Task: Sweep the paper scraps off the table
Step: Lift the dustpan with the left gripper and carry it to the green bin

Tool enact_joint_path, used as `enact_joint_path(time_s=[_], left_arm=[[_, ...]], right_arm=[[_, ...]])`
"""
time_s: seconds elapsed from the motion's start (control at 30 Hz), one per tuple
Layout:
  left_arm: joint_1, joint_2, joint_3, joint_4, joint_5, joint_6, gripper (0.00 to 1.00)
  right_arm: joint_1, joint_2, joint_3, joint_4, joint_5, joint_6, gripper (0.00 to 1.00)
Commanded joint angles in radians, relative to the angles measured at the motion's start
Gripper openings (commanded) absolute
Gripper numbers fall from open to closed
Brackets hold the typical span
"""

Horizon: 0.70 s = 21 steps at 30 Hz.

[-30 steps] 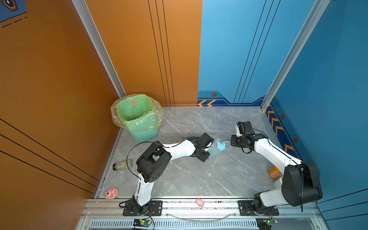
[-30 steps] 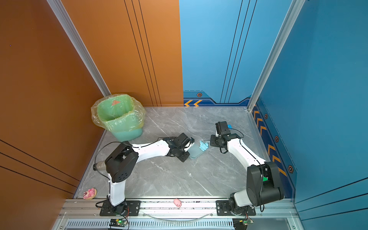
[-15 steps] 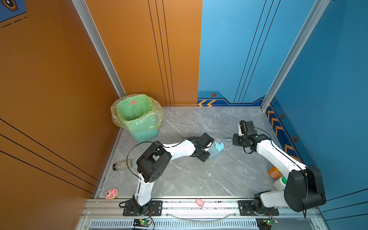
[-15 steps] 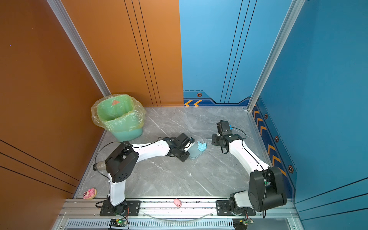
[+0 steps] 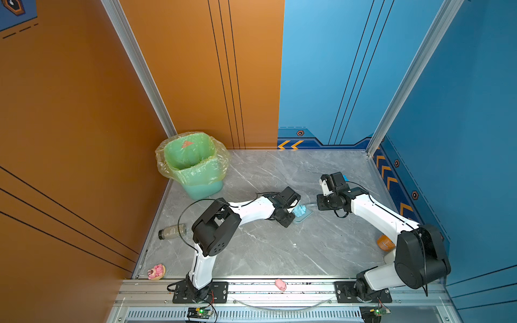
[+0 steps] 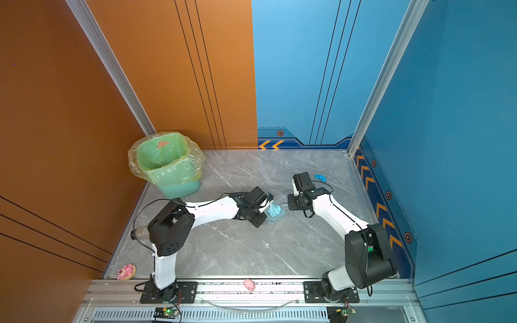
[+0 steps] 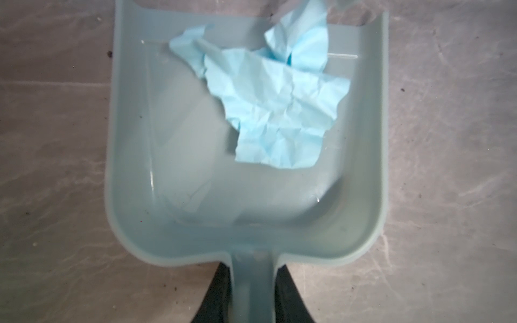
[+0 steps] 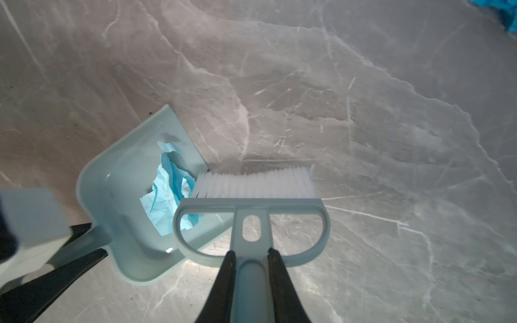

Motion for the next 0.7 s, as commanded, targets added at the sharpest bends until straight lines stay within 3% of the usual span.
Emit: enact_joint_path(time_s=[0.0,0.23,0.67], left_arm=[[-0.010,0.014,0.016,-0.029,-0.008,-0.006,0.00],[0.001,-0.011,-0.040,0.063,-0.021,-0.033,0.00],[0.019,-0.171,-0.182,0.187,-0.157,-0.050,0.00]], right_arm=[[0.005,-0.001,0.021,-0.040,-0.046,-0.041,0.00],[-0.001,-0.037,0.009,-0.043,-0.074,-0.059,0.00],[-0.107,-0.171,-0.002,-0.004,-0.168,-0.009,0.00]])
